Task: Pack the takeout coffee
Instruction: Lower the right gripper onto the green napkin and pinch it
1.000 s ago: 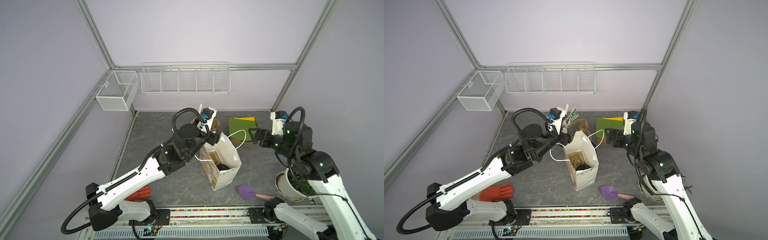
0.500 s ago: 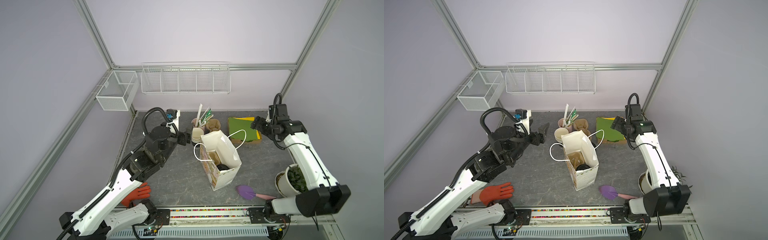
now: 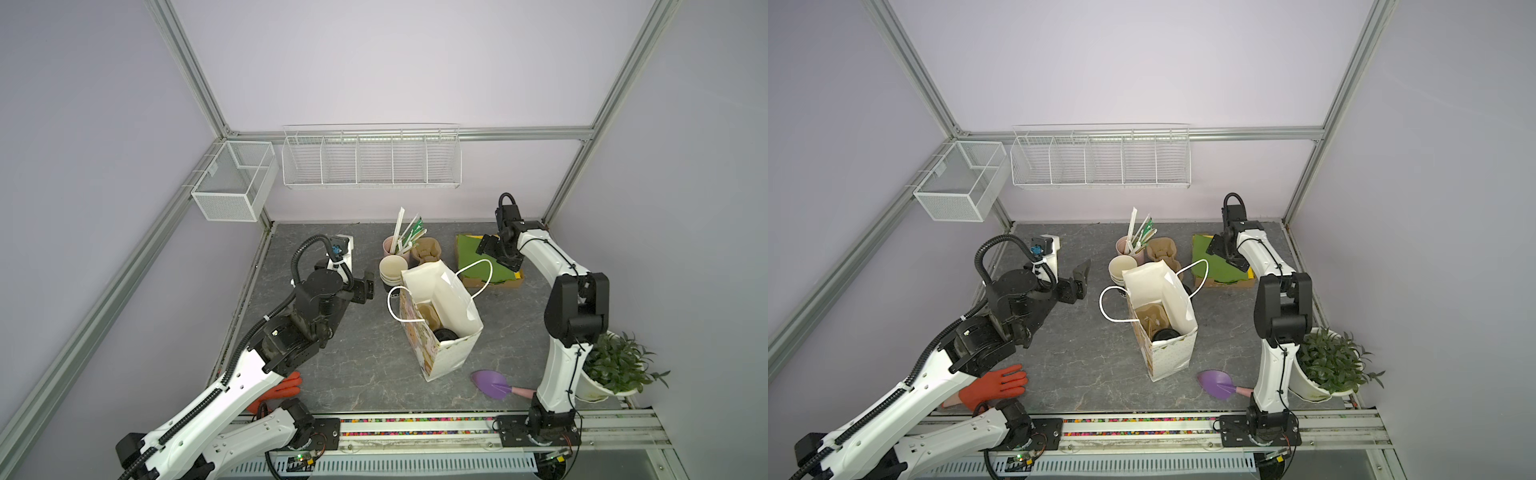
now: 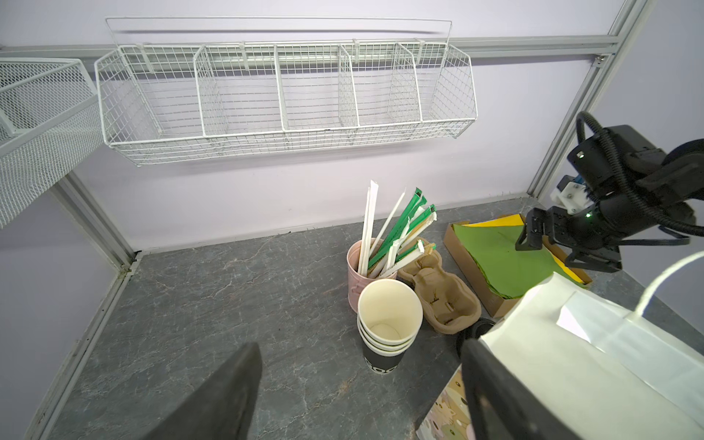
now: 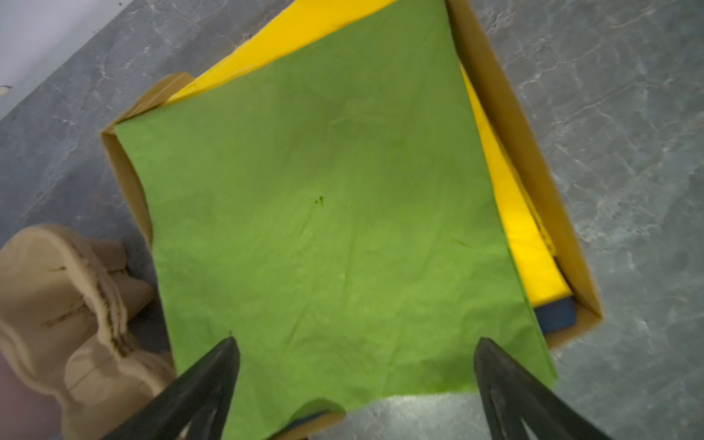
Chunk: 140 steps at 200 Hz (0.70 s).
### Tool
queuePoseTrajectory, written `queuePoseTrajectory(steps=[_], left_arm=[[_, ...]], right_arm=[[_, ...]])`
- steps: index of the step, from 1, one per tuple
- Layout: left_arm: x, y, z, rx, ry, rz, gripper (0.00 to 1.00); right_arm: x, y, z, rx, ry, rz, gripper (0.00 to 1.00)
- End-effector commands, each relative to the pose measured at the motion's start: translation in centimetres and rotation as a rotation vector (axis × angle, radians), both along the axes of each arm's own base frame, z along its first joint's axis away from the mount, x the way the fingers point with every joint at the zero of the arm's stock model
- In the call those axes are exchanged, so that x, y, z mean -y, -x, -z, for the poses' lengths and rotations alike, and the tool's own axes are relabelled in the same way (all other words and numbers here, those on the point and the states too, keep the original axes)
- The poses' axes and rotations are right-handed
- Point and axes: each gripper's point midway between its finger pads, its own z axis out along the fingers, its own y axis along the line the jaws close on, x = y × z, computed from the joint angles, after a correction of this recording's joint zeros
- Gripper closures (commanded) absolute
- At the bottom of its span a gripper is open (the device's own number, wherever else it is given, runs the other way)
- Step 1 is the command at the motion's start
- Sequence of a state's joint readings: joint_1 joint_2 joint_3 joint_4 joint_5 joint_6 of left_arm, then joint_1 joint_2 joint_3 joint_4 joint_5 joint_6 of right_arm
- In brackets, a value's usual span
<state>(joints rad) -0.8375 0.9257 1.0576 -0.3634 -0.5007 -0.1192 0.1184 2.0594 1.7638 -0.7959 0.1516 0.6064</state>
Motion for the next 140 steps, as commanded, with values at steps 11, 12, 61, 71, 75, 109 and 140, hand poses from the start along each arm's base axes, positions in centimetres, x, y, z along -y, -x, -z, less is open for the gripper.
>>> queuePoseTrajectory(steps=[11, 12, 61, 71, 75, 109, 140], left_arm=[[-0.3, -0.3, -0.1, 0.023, 0.003, -0.018, 0.17], [-0.3, -0.2, -0.2, 0.024, 0.005, -0.018, 0.17], [0.0, -0.4, 0.2, 0.018, -0.007, -0.015, 0.17], [0.0, -0.5, 0.3, 0.017, -0.011, -0.016, 0.17], [0.0, -0.5, 0.4, 0.016, -0.012, -0.016, 0.17], [0.0, -0.5, 0.5, 0.015, -0.016, -0.018, 0.17], [0.0, -0.6, 0.5, 0.015, -0.017, -0.021, 0.17]], right_arm=[[0.4, -1.6, 1.2, -0.011, 0.031, -0.009, 0.04], [0.5, -1.7, 1.3, -0.011, 0.032, -0.009, 0.04], [0.6, -2.4, 4.6, -0.066, 0.05, -0.02, 0.13], [0.5, -2.5, 4.9, -0.067, 0.047, -0.023, 0.16], [0.5, -2.6, 5.0, -0.067, 0.047, -0.026, 0.19], [0.3, -2.8, 5.4, -0.066, 0.036, -0.039, 0.31], [0.1, -2.7, 5.3, -0.066, 0.029, -0.046, 0.39]])
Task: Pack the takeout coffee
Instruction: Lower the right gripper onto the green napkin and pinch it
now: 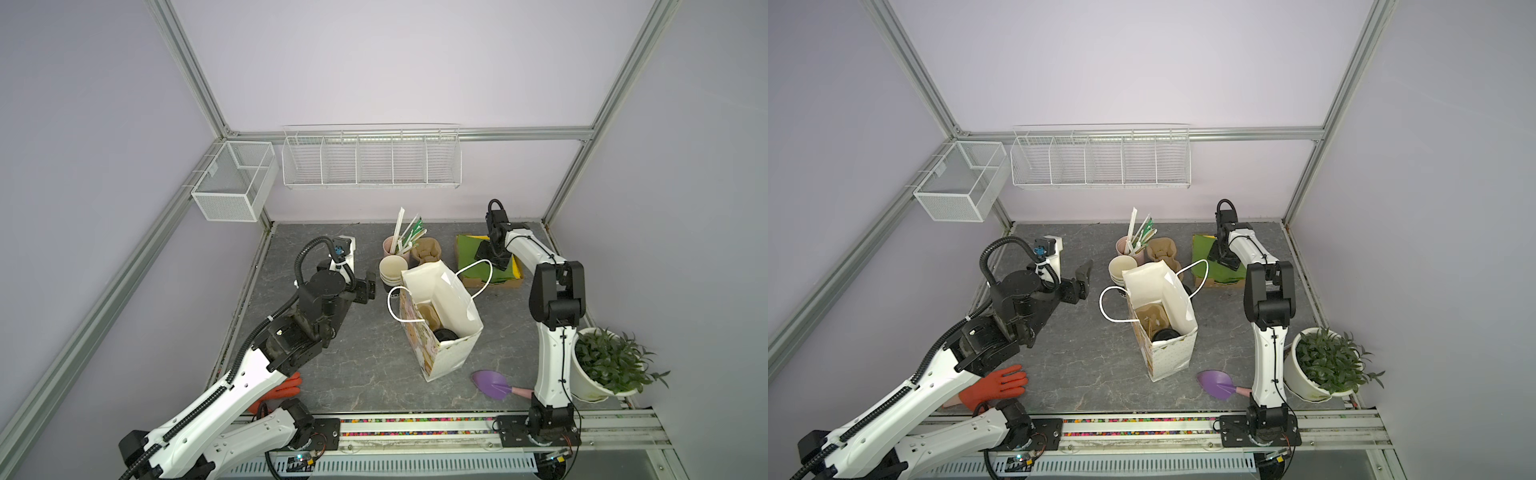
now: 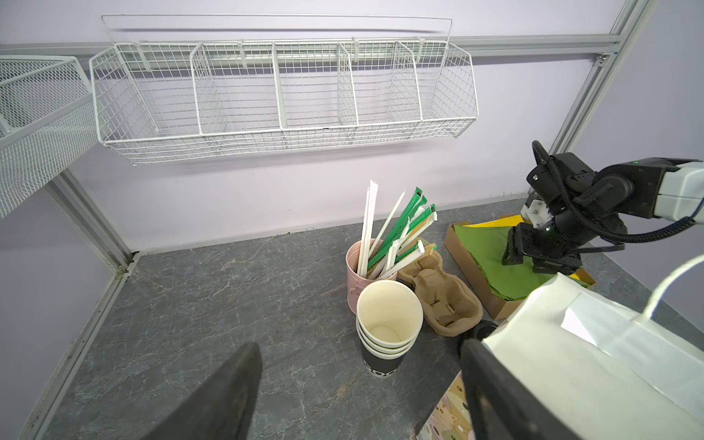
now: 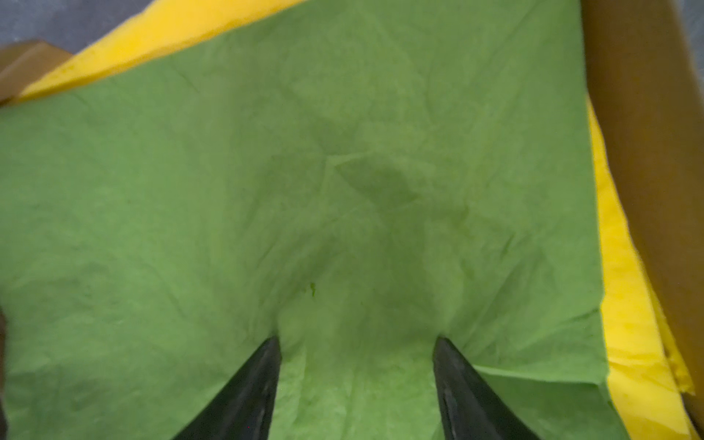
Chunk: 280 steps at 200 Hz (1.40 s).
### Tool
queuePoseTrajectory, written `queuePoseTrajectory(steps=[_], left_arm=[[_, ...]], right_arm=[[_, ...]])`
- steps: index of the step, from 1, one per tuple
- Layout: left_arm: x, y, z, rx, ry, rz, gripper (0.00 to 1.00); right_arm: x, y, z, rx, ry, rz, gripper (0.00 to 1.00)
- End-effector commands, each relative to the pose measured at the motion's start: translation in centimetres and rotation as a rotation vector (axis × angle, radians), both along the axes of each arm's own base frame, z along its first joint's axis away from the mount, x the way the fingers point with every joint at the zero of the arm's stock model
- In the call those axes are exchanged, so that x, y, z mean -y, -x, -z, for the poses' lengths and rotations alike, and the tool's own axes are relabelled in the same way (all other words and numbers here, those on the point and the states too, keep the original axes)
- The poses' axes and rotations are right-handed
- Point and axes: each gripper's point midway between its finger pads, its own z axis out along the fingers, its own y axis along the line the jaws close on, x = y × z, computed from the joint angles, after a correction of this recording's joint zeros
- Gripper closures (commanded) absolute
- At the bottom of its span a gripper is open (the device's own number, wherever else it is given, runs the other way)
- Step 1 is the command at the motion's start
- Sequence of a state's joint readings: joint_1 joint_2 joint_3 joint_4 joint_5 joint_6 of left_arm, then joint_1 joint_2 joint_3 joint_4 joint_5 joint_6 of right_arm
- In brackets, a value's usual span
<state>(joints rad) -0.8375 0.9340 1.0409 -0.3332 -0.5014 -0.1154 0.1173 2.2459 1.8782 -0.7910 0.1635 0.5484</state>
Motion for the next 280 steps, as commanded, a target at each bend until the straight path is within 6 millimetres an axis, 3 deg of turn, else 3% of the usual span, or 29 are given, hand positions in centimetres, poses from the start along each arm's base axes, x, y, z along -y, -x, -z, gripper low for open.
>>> queuePoseTrajectory(steps=[1, 59, 121, 280], left_arm=[[-0.3, -0.3, 0.2, 0.01, -0.017, -0.02, 0.17], [-0.3, -0.2, 0.2, 0.009, -0.014, -0.016, 0.17], [-0.2, -0.2, 0.2, 0.008, -0.014, -0.011, 0.17], [-0.1, -0.3, 0.4, 0.003, -0.017, -0.009, 0.17]], right_arm=[[0.1, -0.2, 0.2, 0.002, -0.011, 0.003, 0.39], [-0.5, -0.6, -0.4, 0.022, -0.051, -0.014, 0.54], [-0.6, -0.6, 0.1, 0.01, -0.076, -0.011, 0.61], [-0.8, -0.7, -5.6, 0.125, -0.097, -0.021, 0.93]])
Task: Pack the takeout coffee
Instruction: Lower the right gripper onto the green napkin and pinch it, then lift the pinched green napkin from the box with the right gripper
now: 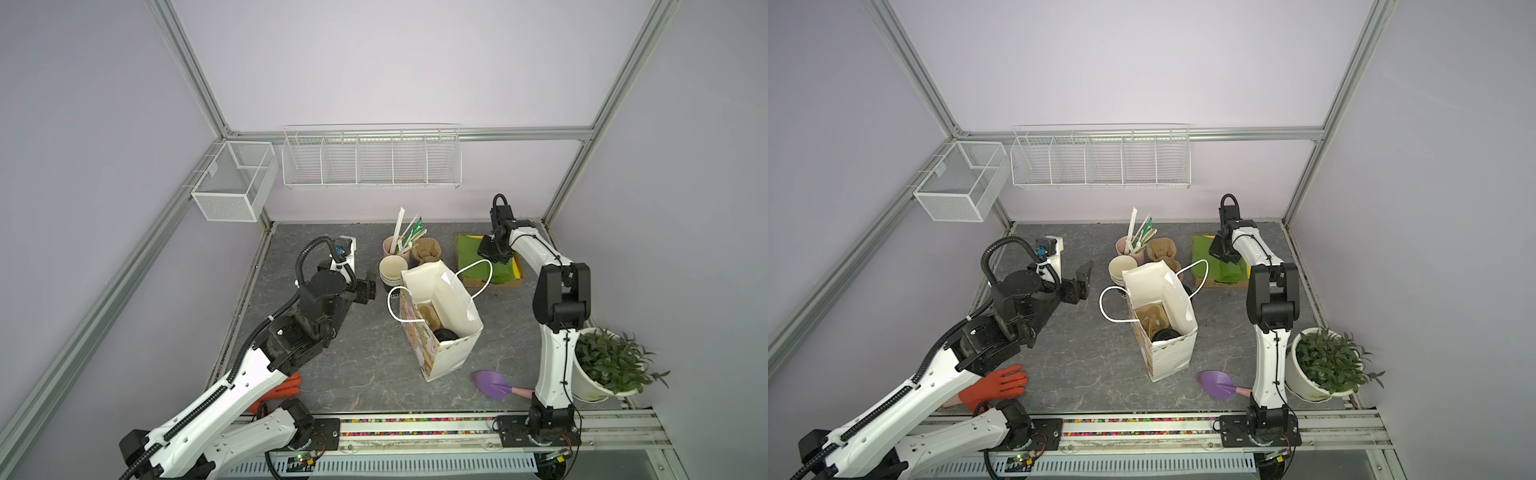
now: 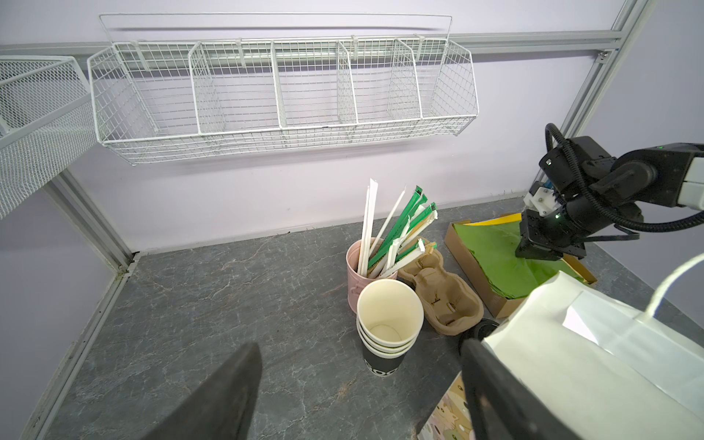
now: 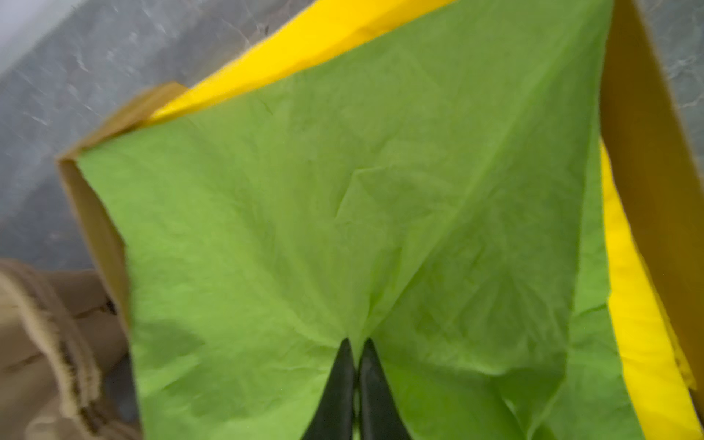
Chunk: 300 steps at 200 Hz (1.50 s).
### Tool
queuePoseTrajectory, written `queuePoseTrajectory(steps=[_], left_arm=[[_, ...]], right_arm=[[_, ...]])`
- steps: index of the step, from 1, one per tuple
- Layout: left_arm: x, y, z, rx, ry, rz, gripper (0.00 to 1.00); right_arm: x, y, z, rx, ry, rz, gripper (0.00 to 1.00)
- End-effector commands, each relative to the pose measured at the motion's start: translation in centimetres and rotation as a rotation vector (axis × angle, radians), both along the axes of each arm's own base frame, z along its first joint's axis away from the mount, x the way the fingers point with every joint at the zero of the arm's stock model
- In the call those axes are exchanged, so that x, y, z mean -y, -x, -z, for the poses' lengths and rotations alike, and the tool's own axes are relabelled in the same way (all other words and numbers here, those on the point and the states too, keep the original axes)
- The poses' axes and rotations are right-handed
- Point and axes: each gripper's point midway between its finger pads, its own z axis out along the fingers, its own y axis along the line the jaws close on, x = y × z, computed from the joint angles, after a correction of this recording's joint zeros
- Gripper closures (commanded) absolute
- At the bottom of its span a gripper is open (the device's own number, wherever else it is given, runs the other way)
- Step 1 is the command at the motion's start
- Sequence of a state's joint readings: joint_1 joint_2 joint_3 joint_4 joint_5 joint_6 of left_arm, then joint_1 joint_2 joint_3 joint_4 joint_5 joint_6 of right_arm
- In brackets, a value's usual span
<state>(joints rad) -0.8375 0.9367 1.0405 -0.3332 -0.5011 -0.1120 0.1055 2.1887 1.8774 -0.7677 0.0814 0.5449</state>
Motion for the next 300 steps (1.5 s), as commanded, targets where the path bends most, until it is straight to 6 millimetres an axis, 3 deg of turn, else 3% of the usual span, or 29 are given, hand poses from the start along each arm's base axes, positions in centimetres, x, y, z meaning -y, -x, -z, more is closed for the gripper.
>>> queuePoseTrajectory(steps=[1, 68, 86, 114, 145, 166, 214, 300], left_arm=[[-0.1, -0.2, 0.3, 0.004, -0.012, -0.01, 0.17], [0.0, -0.3, 0.6, -0.001, -0.021, -0.006, 0.17], [0.0, -0.3, 0.6, -0.002, -0.023, -0.005, 0.17], [0.2, -0.4, 0.9, -0.011, -0.031, -0.001, 0.17], [0.3, -0.4, 0.9, -0.012, -0.036, 0.002, 0.18], [0.4, -0.4, 1.0, -0.014, -0.036, 0.006, 0.17], [0.5, -0.3, 1.0, -0.018, -0.035, 0.011, 0.17], [0.6, -0.4, 1.1, -0.022, -0.036, 0.015, 0.17]], right_arm=[[0.1, -0.1, -2.6, 0.054, -0.014, 0.003, 0.93], [0.2, 0.0, -3.0, 0.062, -0.023, -0.006, 0.93], [0.5, 0.3, -2.6, 0.035, -0.022, -0.009, 0.81], [1.5, 0.6, -3.8, 0.074, -0.018, 0.003, 0.49], [4.3, 1.6, -5.9, 0.115, 0.047, 0.051, 0.46], [6.6, 2.5, -6.2, 0.118, 0.102, 0.106, 0.41], [8.6, 3.5, -2.2, 0.008, 0.088, 0.156, 0.36], [7.8, 3.7, 1.6, -0.043, 0.02, 0.149, 0.38]])
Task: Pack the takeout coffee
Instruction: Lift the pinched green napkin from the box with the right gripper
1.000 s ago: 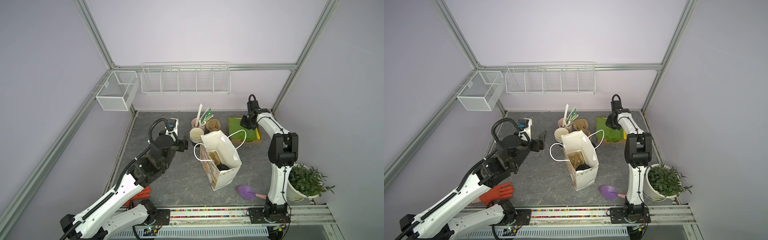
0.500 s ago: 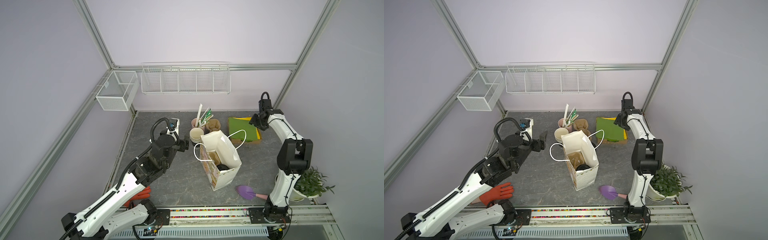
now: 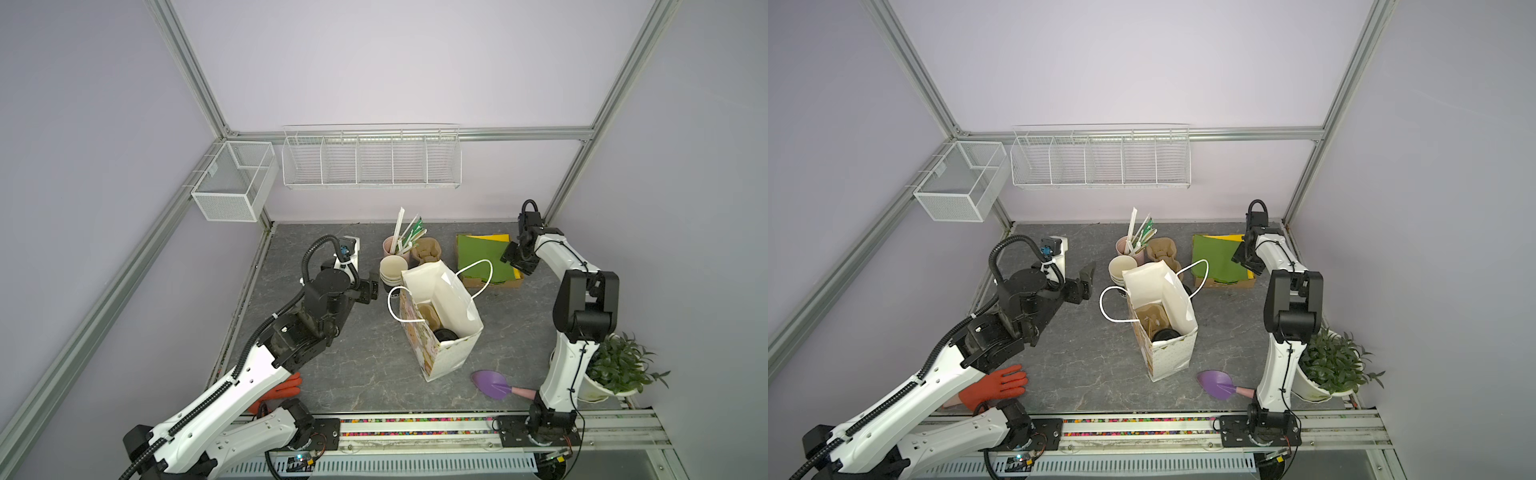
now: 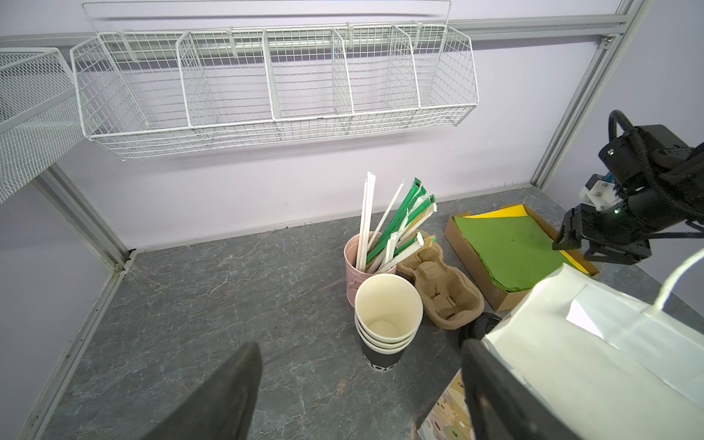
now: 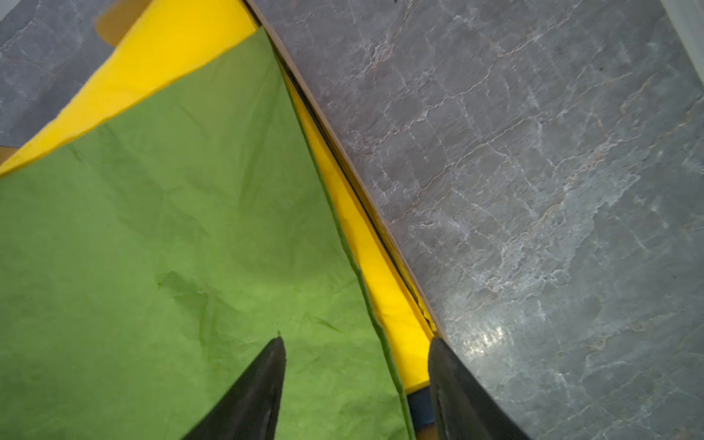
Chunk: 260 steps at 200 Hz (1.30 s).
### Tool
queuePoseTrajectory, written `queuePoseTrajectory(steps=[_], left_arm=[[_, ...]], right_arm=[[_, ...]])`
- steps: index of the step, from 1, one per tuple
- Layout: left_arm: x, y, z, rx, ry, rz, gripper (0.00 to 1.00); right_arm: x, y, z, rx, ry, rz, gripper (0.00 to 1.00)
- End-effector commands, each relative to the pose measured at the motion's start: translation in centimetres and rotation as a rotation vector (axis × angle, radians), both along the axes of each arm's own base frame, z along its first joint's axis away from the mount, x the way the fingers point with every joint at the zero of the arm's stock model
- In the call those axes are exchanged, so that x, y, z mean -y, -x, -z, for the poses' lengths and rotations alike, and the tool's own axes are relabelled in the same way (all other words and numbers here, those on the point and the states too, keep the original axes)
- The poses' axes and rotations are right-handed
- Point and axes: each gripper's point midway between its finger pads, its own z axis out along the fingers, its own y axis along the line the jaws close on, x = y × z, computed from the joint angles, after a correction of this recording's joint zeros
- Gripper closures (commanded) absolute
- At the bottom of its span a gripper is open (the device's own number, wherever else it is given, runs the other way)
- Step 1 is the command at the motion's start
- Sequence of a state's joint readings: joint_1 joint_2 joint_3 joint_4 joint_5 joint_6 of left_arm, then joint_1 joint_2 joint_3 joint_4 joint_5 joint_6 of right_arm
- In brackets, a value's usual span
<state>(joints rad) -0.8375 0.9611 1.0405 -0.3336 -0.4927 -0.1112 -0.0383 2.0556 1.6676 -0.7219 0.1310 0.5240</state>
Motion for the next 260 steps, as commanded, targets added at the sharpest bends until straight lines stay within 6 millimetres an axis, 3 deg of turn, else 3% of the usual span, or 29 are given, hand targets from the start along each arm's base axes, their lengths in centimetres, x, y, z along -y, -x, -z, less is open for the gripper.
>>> queuePoseTrajectory(steps=[1, 114, 204, 260], left_arm=[[0.1, -0.1, 0.4, -0.005, -0.019, 0.008, 0.17], [0.3, -0.1, 0.6, -0.012, -0.025, 0.013, 0.17], [0.4, -0.2, 0.8, -0.016, -0.027, 0.016, 0.17], [0.6, -0.3, 0.9, -0.021, -0.03, 0.021, 0.17]], right_arm=[[-0.5, 0.0, 1.3, -0.011, -0.035, 0.006, 0.38], [-1.7, 0.2, 3.7, -0.039, -0.131, 0.014, 0.42], [-3.6, -1.1, 2.7, 0.058, -0.278, -0.017, 0.58], [-3.8, -1.4, 1.1, 0.099, -0.291, -0.03, 0.68]])
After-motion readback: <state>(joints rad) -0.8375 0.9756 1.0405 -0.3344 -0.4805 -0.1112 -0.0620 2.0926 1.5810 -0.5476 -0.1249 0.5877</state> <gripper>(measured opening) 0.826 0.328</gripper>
